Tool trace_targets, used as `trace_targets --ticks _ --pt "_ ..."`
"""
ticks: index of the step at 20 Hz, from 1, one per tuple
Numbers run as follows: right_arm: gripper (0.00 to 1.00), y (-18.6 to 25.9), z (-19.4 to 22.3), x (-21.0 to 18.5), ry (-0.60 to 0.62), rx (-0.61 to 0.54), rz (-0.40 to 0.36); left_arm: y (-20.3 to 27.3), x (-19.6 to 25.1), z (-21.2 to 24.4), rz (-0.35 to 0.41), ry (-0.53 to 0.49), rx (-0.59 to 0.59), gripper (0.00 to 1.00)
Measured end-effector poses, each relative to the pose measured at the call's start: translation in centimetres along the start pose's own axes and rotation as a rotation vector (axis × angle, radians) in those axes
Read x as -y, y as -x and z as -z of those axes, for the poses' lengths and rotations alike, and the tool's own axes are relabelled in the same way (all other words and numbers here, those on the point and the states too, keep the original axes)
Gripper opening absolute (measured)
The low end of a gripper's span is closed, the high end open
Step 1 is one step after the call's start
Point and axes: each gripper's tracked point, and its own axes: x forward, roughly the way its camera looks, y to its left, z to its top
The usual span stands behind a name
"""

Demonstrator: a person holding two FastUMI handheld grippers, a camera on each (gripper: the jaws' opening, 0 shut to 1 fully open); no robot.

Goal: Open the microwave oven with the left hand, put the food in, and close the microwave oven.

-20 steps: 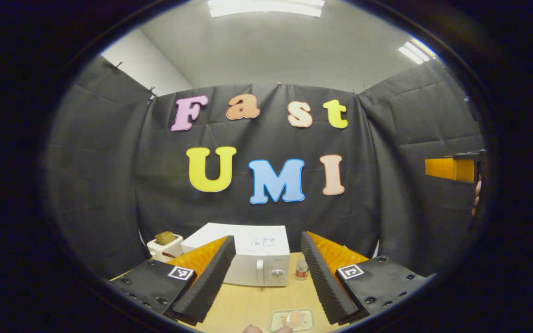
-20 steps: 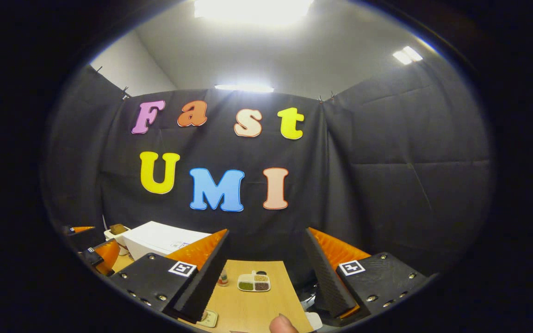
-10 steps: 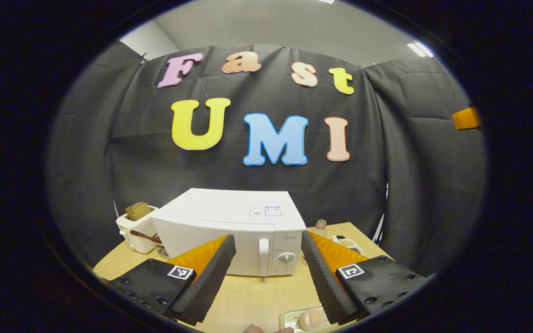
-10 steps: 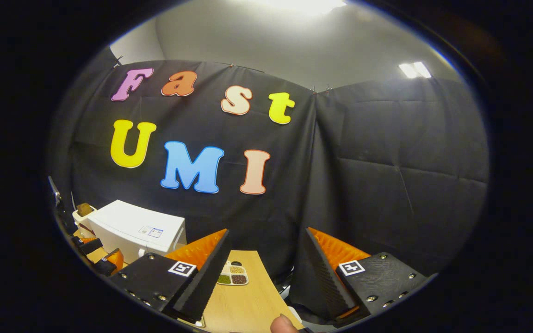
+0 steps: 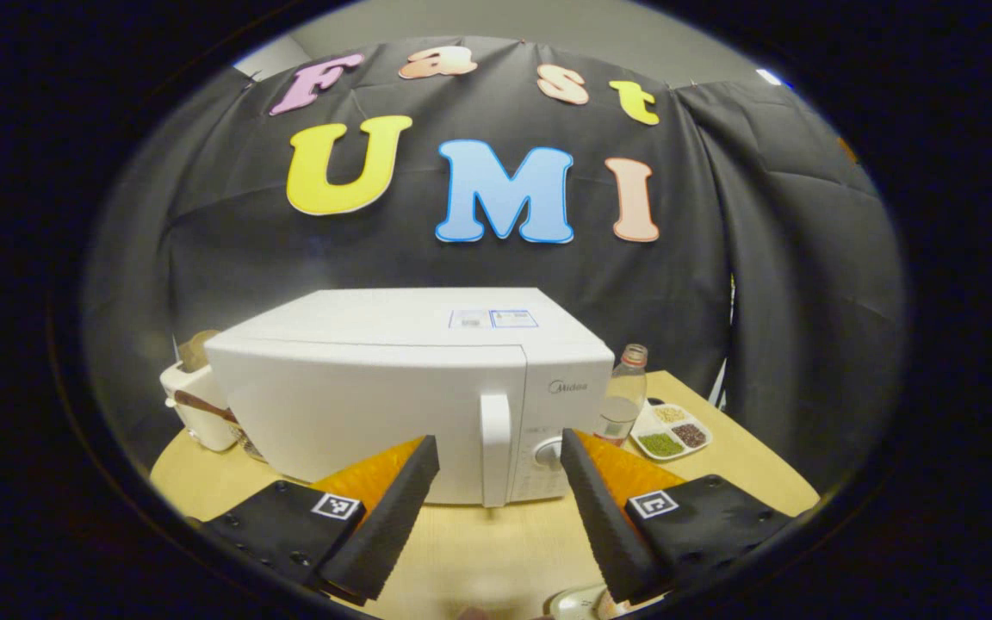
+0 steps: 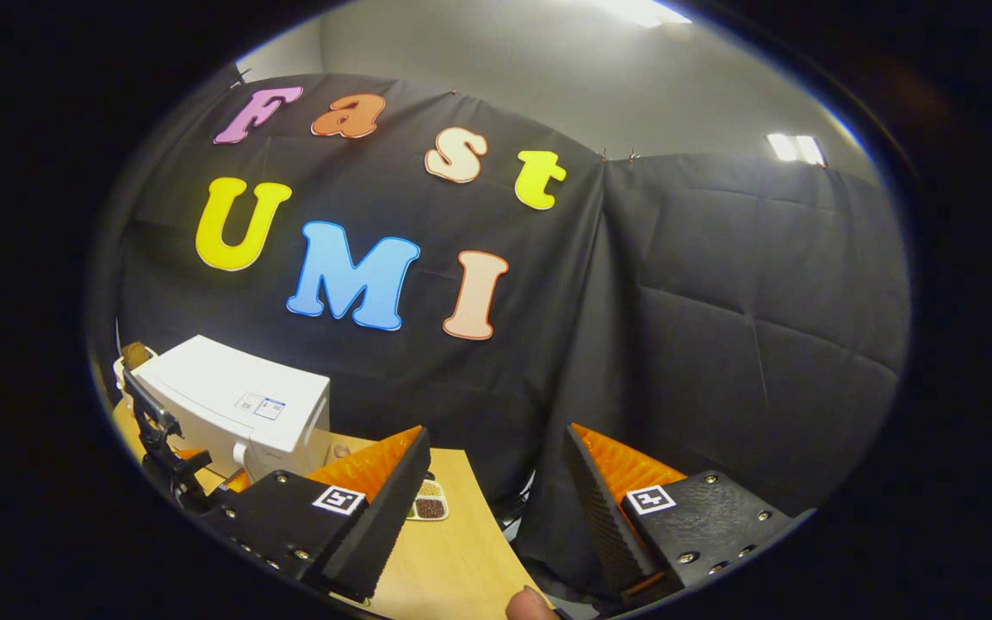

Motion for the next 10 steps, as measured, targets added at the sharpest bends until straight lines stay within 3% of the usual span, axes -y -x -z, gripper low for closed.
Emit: trace_targets --ticks 5,6,10 --pt "0.94 -1.0 0.9 0.5 0.008 -0.041 0.021 -4.6 -1.3 3.6 -0.047 0.001 -0.065 0.93" --pt "0.94 -1.1 1.1 0.7 0.003 -0.048 0.026 -5.3 -1.7 4.1 -0.065 0.007 -0.077 0.86" --pt "0.94 -0.6 1.9 1.4 0.004 -0.062 0.041 -6.9 -1.2 5.2 -0.039 0.014 -0.097 0.75"
